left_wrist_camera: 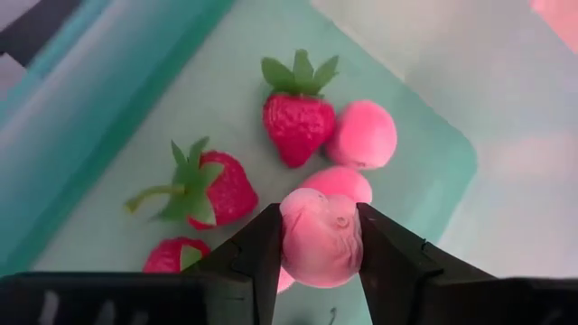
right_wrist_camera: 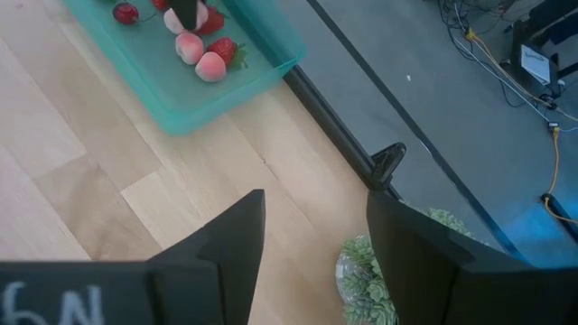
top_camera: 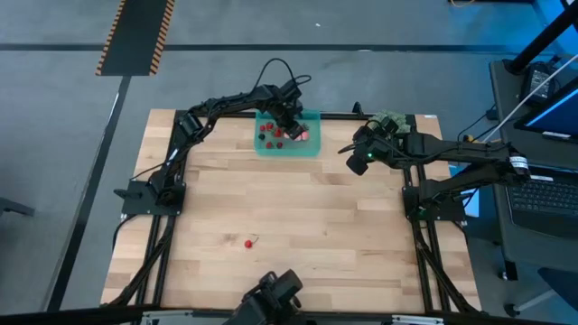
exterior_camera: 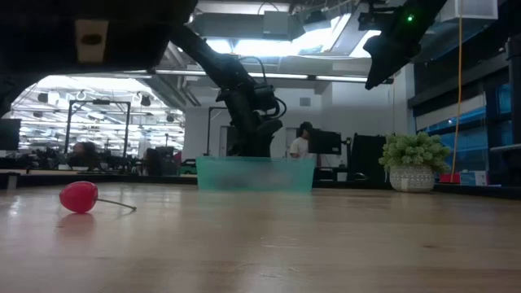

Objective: Pick and placing Produce into tupperware
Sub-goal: Put the pink peach into the green container

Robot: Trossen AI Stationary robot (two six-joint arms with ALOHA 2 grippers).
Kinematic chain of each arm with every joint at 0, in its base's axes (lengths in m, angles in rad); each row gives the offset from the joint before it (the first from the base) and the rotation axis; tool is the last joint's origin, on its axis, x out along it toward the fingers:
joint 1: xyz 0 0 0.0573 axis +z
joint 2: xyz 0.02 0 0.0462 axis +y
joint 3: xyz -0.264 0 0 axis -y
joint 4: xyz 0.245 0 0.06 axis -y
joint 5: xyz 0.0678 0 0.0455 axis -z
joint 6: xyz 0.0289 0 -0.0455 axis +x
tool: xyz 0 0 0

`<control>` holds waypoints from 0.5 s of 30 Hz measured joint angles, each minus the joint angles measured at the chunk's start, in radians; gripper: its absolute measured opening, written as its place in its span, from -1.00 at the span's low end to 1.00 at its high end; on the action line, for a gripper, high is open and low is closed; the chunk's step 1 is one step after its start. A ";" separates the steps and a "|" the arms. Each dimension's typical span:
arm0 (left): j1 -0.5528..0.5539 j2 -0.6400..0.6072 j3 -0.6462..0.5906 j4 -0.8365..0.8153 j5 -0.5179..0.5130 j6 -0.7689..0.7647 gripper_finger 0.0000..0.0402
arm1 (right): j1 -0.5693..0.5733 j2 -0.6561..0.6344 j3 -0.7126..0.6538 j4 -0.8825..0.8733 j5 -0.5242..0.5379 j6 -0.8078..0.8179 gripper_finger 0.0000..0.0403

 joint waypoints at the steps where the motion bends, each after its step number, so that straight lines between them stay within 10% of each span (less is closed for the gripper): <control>1: 0.000 0.000 0.000 0.008 0.000 0.000 -0.40 | 0.000 0.000 0.000 0.000 0.000 0.000 -0.02; 15: -0.010 0.000 0.000 -0.008 0.002 0.001 -0.22 | 0.000 0.000 0.000 -0.007 0.000 0.000 -0.02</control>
